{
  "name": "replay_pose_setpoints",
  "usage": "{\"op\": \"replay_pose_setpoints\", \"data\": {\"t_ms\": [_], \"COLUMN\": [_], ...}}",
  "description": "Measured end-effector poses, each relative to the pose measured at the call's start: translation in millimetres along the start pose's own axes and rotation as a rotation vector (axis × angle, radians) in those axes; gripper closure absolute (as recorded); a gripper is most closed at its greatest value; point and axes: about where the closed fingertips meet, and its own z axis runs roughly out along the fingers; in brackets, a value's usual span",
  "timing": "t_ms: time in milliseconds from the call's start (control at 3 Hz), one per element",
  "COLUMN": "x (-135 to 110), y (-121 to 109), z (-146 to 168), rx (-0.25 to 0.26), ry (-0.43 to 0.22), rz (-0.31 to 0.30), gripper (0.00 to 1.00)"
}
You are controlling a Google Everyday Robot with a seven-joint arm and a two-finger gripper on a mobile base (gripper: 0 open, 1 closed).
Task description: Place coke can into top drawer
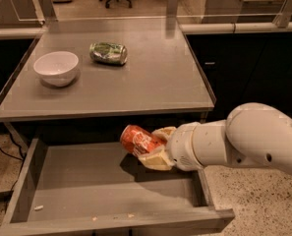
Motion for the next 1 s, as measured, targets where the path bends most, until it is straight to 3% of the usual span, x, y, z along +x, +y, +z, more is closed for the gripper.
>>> {"op": "replay_pose_setpoints", "data": {"t_ms": [333,667,1000], "x": [0.0,17.3,49.0], "y": [0.0,12.8,37.8], "z": [0.0,28.0,75.5], "rx": [0.000,-0.054,-0.127], "ry": [0.000,0.029,0.079], "rz": [0.000,0.037,0.091], "gripper": [1.00,1.00,1.00]}}
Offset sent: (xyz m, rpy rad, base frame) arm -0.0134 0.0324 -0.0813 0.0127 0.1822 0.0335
